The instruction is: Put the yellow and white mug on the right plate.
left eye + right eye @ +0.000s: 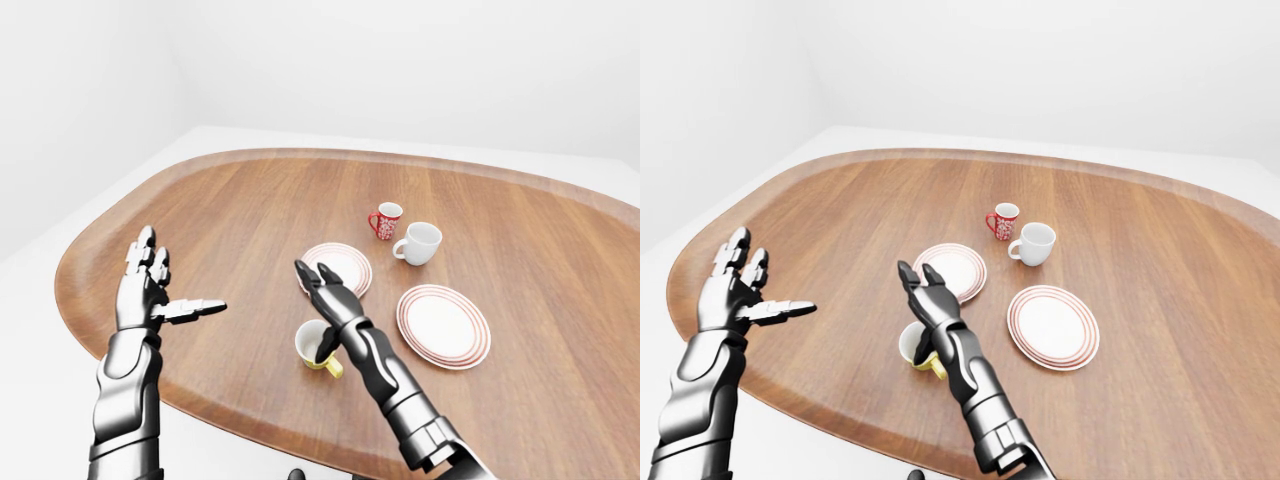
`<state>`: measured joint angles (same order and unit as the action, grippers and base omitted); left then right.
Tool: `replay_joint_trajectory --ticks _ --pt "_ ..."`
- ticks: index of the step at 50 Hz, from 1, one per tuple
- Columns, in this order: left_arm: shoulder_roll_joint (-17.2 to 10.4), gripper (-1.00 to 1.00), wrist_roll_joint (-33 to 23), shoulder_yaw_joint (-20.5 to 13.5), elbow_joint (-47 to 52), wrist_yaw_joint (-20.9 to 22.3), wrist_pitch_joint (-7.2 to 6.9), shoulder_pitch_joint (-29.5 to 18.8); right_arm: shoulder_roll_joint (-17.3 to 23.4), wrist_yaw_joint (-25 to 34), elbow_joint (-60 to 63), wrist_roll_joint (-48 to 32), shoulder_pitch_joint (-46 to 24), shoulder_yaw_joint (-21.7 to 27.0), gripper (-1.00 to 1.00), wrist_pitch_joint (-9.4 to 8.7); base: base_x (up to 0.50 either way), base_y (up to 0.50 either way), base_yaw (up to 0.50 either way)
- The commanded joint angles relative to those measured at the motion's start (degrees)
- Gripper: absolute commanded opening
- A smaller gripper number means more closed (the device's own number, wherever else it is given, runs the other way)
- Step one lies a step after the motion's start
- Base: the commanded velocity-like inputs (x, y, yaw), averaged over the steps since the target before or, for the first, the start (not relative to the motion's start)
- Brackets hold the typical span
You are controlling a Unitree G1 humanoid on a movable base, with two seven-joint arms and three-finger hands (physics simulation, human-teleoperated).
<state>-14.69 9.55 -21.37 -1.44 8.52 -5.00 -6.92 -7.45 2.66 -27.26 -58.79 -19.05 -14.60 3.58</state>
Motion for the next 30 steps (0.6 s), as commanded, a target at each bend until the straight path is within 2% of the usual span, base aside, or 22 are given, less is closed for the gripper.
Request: replay_joint_trajectory --ticks 1,30 --pt "0.0 1.00 -0.1 0.2 -0.5 0.0 0.00 0.0 -0.2 -2.4 -4.8 -0.6 -0.3 0.1 1.00 1.42 0.00 0.00 0.00" --pt "0.3 1.00 -0.3 0.3 -0.2 0.3 0.00 0.3 -0.5 -4.9 -11.9 0.5 -0.4 0.1 1.00 1.42 0.00 0.00 0.00"
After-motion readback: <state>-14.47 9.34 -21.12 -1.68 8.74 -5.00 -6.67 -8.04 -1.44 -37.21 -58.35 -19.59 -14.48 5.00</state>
